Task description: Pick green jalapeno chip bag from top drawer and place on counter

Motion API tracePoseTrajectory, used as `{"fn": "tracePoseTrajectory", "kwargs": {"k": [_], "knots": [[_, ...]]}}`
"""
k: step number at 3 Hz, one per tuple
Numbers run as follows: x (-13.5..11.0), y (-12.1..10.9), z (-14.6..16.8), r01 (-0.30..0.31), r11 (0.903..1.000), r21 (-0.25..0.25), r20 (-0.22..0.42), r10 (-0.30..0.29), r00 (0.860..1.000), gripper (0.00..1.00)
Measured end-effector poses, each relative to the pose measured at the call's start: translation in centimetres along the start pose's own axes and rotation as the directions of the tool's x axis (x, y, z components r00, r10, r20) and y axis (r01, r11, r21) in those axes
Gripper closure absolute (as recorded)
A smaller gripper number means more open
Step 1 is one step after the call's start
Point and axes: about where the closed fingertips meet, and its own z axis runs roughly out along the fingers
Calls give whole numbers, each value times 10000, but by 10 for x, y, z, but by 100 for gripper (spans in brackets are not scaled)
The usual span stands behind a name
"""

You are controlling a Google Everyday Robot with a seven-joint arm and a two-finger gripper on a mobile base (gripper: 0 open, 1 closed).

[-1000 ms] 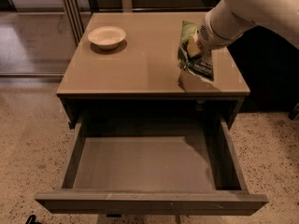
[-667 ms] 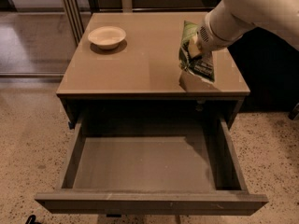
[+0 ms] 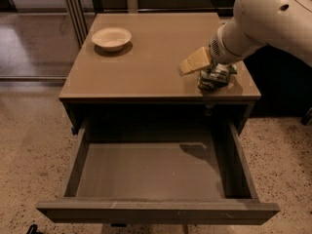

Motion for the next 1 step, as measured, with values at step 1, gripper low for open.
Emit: {"fn": "tracePoseTrajectory", "kwargs": {"k": [1], "knots": [[0,0,0,0,10000,0,0,0,10000,0]]}}
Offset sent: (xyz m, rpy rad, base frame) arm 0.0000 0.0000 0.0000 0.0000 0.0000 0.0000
